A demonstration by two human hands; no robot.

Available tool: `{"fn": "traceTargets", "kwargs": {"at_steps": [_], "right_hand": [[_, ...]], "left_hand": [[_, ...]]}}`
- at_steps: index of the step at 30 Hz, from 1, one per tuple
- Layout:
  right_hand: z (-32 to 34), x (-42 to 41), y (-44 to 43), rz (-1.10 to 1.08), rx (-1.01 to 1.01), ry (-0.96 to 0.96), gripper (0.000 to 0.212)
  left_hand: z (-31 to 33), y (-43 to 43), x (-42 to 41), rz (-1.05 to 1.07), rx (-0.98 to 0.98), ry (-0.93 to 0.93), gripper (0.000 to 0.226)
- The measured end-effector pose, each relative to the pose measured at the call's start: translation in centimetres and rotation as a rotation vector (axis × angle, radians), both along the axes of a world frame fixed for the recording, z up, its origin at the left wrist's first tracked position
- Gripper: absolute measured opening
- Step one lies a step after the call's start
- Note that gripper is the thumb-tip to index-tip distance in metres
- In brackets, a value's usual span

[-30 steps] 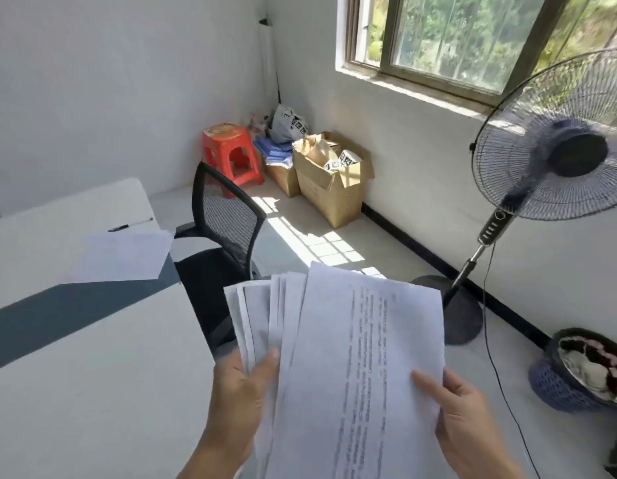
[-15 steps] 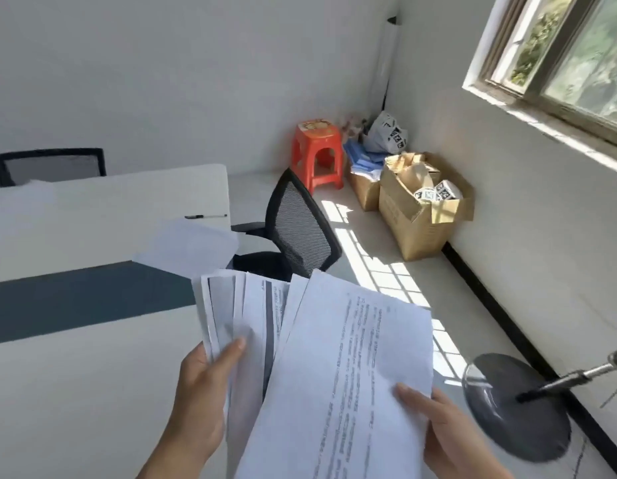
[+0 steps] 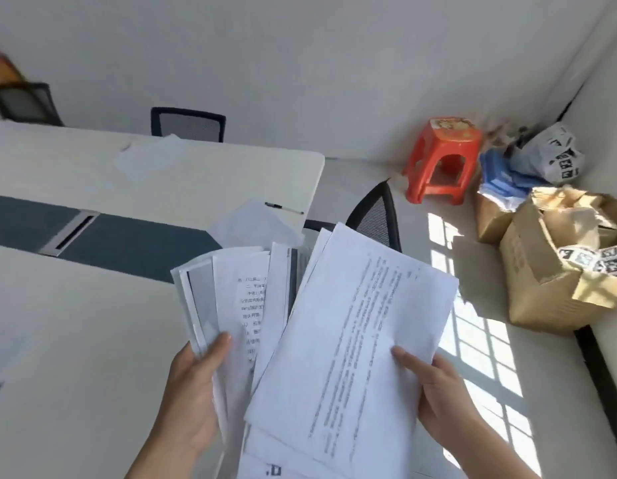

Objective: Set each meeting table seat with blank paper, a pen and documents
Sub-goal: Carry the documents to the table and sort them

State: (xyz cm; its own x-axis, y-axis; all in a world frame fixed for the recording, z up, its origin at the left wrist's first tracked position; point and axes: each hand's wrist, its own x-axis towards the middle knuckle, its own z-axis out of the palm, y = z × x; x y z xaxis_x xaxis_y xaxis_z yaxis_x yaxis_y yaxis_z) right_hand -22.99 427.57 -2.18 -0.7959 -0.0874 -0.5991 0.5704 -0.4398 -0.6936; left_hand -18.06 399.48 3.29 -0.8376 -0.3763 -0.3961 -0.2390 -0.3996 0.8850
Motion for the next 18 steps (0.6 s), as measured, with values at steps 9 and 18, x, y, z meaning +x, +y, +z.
{"fn": "traceTargets", "kwargs": {"at_steps": [9, 18], "right_hand": [[-2.8, -8.6, -4.8, 0.416, 0.055, -0.093, 0.028], [-1.5, -20.5, -17.6, 0.745, 0.025, 0.114, 0.046]], "left_hand": [[0.9, -3.9, 0.5, 0.249, -0.024, -0.019, 0.025], [0.3, -13.8, 0.5, 0.524, -0.037, -0.008, 0.028]]}}
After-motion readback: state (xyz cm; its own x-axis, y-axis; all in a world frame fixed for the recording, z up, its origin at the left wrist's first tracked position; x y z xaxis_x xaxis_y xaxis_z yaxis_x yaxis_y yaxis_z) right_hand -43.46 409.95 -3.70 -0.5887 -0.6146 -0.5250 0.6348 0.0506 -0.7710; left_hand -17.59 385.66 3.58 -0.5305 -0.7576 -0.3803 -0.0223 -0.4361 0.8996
